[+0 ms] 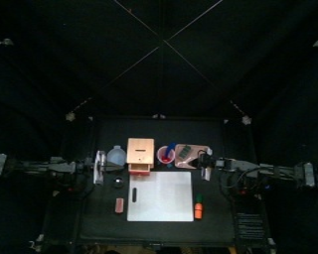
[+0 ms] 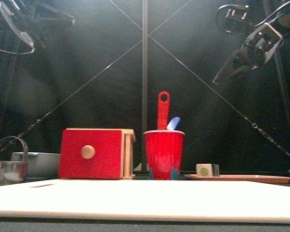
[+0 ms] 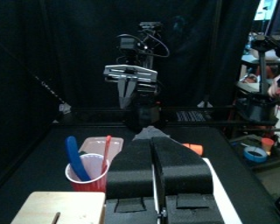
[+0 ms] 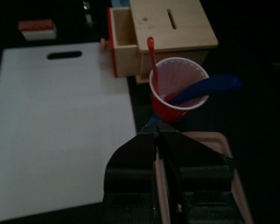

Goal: Place sushi on board then cut the sushi with the knife then place the pieces on the plate
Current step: Place the sushi on the board

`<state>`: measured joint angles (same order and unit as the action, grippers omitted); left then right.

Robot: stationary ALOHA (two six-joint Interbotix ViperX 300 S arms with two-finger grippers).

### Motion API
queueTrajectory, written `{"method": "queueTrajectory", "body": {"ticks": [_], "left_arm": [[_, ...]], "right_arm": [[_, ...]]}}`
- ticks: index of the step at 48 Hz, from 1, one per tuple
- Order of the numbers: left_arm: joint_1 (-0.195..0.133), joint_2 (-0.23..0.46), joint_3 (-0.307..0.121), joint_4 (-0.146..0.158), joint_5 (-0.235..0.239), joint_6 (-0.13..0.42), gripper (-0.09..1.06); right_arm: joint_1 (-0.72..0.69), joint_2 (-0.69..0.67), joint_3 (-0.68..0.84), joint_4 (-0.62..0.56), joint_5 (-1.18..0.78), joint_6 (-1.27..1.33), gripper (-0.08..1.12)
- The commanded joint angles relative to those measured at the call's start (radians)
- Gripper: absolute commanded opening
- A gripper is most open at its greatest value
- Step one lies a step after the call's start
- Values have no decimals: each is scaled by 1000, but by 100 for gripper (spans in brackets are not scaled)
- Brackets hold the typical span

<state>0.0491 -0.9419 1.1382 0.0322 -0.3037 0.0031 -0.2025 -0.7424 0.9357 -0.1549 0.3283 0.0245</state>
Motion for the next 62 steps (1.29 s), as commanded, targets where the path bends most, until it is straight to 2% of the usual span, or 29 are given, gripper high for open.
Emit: {"method": "queueTrajectory", "body": {"ticks": [1, 2, 7, 13, 22, 31, 39, 46, 52, 62], "left_arm": [[23, 6, -23, -5, -9, 0, 2], [29, 6, -25, -6, -12, 0, 2], [40, 6, -21, -6, -21, 0, 2], [58, 6, -14, -6, -34, 0, 2], [89, 6, -9, -6, -57, 0, 2], [115, 6, 2, -8, -58, 2, 2], [137, 6, 26, -9, -67, -3, 2], [143, 6, 46, -31, -98, -3, 2], [146, 6, 52, -44, -104, -5, 2], [153, 6, 67, -107, -104, -5, 2]], "right_arm": [[-3, 8, -35, -40, 9, 6, 56], [-5, 11, -35, -40, 11, 8, 63], [-14, 20, -26, -44, 14, 8, 85], [-34, 46, -17, -52, 28, 8, 105], [-48, 95, -40, -74, 123, 0, 105], [-41, 166, -67, -199, 342, -60, 105], [-31, 227, -86, -258, 379, -179, 104], [-48, 298, -95, -299, 322, -298, 104], [-87, 364, -106, -319, 285, -399, 104], [-181, 453, -107, -327, 198, -586, 104]]}}
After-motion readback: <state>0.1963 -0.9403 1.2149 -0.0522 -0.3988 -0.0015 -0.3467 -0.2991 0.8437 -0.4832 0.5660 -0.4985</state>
